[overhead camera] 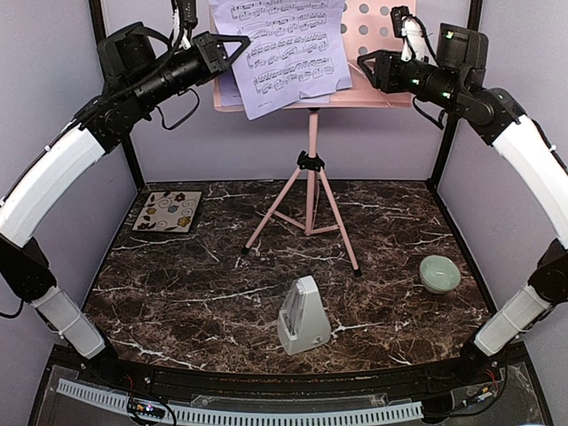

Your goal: Set up the instrument practice props

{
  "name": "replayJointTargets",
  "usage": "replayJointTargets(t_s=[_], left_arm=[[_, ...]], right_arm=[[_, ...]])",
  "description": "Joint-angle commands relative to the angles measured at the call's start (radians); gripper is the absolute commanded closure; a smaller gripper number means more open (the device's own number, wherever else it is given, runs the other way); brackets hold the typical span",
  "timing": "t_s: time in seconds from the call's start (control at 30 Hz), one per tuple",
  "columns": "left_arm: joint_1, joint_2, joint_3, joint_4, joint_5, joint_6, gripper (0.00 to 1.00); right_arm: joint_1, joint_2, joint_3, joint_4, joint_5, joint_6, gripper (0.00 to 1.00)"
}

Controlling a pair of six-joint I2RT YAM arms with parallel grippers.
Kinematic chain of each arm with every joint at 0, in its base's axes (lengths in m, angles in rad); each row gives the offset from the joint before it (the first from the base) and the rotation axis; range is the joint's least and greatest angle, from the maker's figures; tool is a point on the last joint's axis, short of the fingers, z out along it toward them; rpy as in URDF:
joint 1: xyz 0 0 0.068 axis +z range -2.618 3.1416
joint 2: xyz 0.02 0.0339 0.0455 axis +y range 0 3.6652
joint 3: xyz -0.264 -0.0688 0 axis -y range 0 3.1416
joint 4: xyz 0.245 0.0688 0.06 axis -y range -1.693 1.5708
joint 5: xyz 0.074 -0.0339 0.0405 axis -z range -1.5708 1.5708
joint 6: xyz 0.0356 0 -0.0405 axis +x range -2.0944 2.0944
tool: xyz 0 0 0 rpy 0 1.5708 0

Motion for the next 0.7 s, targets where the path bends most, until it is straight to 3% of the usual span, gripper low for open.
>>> replayJointTargets(t_s=[0.0,0.3,0.67], left_arm=[[0.0,-0.069,0.039,-0.042,-0.031,0.05,1.0],[0.0,-0.103,0.046,-0.07,-0.058,0.083,1.0],[0.0,-0.105,0.063,-0.108,-0.051,0.1,1.0]], right_arm=[[-0.002,0.002,0.04,0.032,-0.042,-0.012,0.51],[0.003,-0.019,0.007,0.056,-0.118,-0.054,0.46],[0.038,0.059,0.086,-0.012,-0.044,-0.126,0.48]])
